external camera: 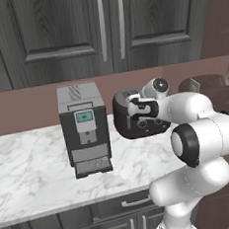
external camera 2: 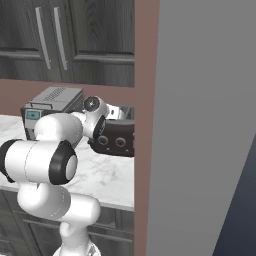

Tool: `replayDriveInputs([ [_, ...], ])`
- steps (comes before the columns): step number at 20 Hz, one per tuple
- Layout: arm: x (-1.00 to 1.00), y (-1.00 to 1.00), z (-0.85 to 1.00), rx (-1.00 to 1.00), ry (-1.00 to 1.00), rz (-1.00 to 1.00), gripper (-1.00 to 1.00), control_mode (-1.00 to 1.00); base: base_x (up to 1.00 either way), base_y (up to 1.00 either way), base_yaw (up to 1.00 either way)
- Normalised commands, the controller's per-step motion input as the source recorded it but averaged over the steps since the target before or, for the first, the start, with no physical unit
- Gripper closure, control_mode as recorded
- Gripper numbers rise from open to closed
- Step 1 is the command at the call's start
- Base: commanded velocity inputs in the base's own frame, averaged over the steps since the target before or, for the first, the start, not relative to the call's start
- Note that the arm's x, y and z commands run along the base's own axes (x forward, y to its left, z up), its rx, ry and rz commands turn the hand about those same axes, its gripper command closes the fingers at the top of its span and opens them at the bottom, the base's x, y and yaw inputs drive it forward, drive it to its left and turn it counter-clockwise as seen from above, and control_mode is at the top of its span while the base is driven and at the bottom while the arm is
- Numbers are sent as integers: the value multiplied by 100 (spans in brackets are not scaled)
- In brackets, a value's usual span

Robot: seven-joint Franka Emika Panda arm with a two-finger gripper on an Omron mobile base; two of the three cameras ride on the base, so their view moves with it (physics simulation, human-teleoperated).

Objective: Start the toaster. Once the lever pops up, take the bread to the plate on the dining counter.

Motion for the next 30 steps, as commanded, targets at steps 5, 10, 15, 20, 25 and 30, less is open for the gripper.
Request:
replayDriveInputs([
  [5,0,0,0,0,0,0,-100,-100,0,0,0],
  [10,0,0,0,0,0,0,-100,-100,0,0,0],
  [15,0,0,0,0,0,0,-100,-100,0,0,0],
  [20,0,0,0,0,0,0,-100,-100,0,0,0],
  [25,0,0,0,0,0,0,-100,-100,0,0,0],
  [30,0,0,0,0,0,0,-100,-100,0,0,0],
])
